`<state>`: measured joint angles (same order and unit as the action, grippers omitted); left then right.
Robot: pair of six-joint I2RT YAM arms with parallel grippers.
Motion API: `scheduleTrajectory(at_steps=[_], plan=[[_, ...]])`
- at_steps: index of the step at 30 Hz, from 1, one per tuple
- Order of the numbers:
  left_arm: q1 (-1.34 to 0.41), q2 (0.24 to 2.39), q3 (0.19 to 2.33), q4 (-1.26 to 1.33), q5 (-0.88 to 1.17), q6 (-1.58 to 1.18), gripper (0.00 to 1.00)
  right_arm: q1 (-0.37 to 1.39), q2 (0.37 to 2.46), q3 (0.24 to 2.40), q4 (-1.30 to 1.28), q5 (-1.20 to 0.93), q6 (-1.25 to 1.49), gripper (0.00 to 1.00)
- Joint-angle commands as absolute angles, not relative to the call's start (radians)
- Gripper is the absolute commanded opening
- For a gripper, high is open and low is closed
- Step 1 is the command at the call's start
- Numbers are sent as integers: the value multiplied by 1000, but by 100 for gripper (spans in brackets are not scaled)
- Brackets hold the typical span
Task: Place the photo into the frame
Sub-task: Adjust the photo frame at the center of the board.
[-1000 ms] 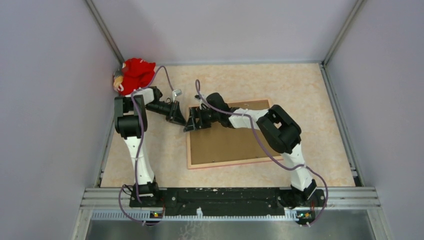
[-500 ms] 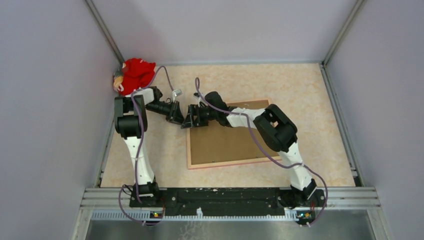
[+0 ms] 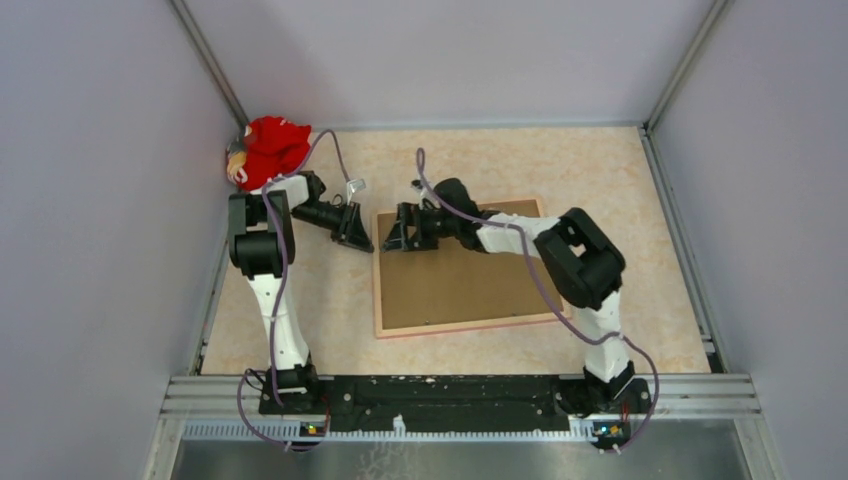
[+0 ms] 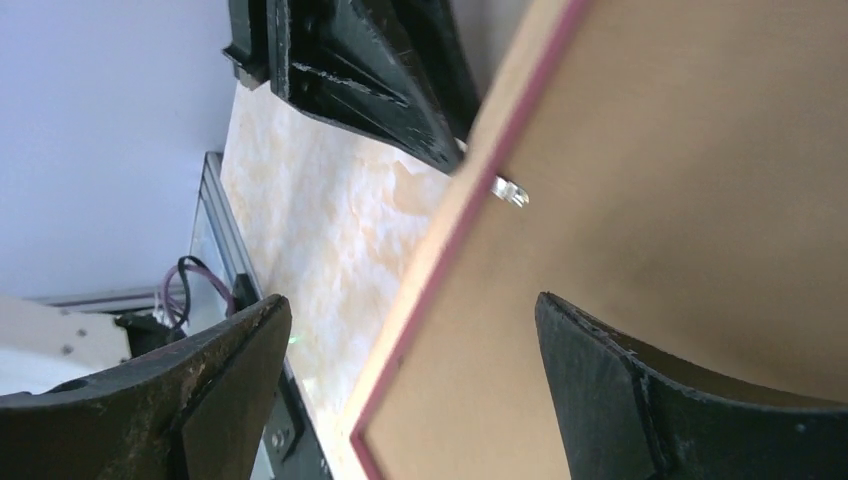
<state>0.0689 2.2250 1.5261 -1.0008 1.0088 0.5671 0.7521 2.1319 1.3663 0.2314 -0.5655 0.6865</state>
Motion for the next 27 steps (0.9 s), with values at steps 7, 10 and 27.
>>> scheduleTrajectory(at_steps=[7, 10, 27], plan=[[67, 2059, 1462, -1072, 809, 774, 43, 344, 1559, 1057, -8, -307, 595, 99], [46, 2010, 1362, -1026, 752, 785, 43, 223, 1492, 988, -130, -156, 573, 99], [-243, 1872, 1087, -858, 614, 747, 42, 147, 1764, 998, -15, -293, 606, 99]])
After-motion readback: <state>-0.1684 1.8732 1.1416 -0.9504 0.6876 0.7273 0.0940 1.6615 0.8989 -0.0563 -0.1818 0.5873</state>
